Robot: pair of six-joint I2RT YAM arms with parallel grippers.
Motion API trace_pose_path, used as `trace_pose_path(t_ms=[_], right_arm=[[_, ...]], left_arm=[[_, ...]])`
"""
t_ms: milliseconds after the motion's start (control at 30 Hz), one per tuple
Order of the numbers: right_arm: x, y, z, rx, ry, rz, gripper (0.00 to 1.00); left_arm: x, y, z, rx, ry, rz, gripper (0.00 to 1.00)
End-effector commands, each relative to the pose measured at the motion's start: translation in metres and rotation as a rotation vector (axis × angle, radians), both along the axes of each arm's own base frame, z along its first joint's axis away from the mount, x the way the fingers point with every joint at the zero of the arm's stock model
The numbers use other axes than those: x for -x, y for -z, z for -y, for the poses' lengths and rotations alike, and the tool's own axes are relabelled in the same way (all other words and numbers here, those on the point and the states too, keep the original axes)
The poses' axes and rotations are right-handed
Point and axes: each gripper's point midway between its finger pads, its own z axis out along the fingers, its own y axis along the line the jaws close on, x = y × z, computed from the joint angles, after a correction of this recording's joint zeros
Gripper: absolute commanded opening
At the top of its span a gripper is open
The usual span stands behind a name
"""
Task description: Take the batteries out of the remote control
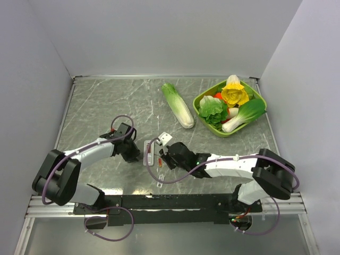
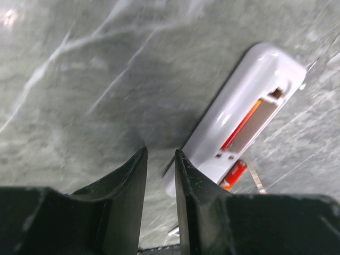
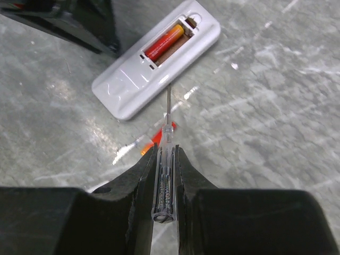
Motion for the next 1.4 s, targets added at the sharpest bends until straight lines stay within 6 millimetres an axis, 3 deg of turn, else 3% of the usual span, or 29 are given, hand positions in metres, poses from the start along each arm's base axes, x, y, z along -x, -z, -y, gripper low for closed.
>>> trace_pose_path(t_ms=[0, 167, 333, 433, 533, 733, 933, 1367], right_arm=[[-0.012, -0.047, 0.007, -0.050, 0.045, 0.068, 0.00], [-0.020, -0.074, 0.012, -0.066, -0.012, 0.130, 0.00], [-0.022, -0.087, -0.001, -0.067, -0.129, 0.108, 0.00], [-0.023, -0.086, -0.010, -0.055, -0.183, 0.087, 0.00], [-0.022, -0.078, -0.017, -0.016, -0.246, 0.074, 0.00], [-0.025, -0.065, -0.025, 0.061, -0.285, 0.035, 0.00], [-0.029, -0.056, -0.023, 0.105, -0.302, 0.055, 0.00], [-0.036, -0.038, -0.025, 0.181, -0.306, 0.037, 0.00]], left_arm=[[0.002, -0.012, -0.010, -0.037, -0.028, 0.017, 0.34], [-0.041, -0.031, -0.039, -0.060, -0.095, 0.086, 0.35], [-0.082, -0.064, -0.022, 0.006, -0.004, 0.257, 0.49], [-0.089, -0.063, -0.009, 0.047, 0.055, 0.251, 0.48], [-0.090, -0.057, 0.001, 0.096, 0.088, 0.241, 0.45], [-0.085, -0.034, 0.002, 0.099, 0.089, 0.178, 0.37], [-0.082, -0.020, 0.018, 0.184, 0.135, 0.157, 0.38], [-0.073, 0.000, 0.018, 0.189, 0.132, 0.106, 0.34]])
